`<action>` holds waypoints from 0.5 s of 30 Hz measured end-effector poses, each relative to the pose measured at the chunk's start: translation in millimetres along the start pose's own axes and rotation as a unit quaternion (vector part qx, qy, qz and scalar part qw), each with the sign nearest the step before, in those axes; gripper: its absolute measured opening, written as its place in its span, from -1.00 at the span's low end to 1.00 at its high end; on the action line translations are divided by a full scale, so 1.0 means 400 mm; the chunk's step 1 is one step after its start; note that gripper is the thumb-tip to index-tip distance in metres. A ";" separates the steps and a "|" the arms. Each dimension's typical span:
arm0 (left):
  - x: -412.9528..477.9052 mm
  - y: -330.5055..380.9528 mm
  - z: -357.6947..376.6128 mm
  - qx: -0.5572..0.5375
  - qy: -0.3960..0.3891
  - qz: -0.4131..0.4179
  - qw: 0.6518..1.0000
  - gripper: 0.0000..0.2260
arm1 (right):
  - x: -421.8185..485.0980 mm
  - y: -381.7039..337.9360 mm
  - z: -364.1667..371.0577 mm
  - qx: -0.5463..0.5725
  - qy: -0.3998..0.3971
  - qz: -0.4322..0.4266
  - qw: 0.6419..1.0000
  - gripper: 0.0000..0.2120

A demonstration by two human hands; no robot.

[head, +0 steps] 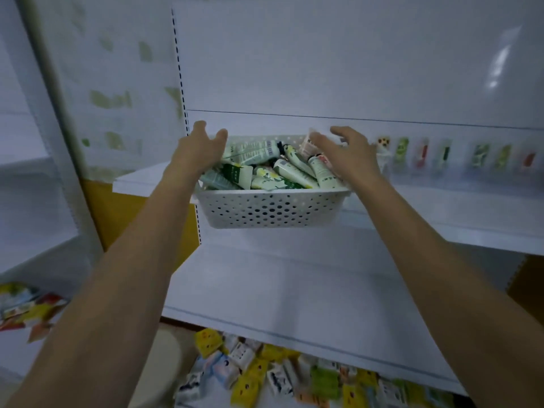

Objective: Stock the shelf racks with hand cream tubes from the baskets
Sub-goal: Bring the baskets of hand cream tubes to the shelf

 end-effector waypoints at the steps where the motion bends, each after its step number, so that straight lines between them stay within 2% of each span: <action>1: 0.023 0.006 0.008 0.004 0.007 -0.003 1.000 -0.47 | 0.030 0.014 0.015 -0.004 -0.008 -0.004 1.000 -0.43; 8: 0.176 -0.047 0.079 0.046 0.007 -0.062 0.997 -0.44 | 0.193 0.081 0.162 -0.015 -0.087 -0.005 0.996 -0.38; 12: 0.250 -0.075 0.090 0.050 0.018 -0.089 0.995 -0.42 | 0.273 0.113 0.245 -0.049 -0.122 0.003 0.991 -0.32; 15: 0.299 -0.076 0.093 0.051 -0.003 -0.101 0.994 -0.40 | 0.332 0.138 0.296 -0.100 -0.133 0.005 0.986 -0.31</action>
Point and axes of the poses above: each hand's wrist, its own x-axis towards the middle knuckle, its own z-axis out of the palm, y = z × x, the point moved 8 cm from there along x, towards the middle knuckle, and after that the axes turned 7 degrees about -z, right-handed, at the moved point
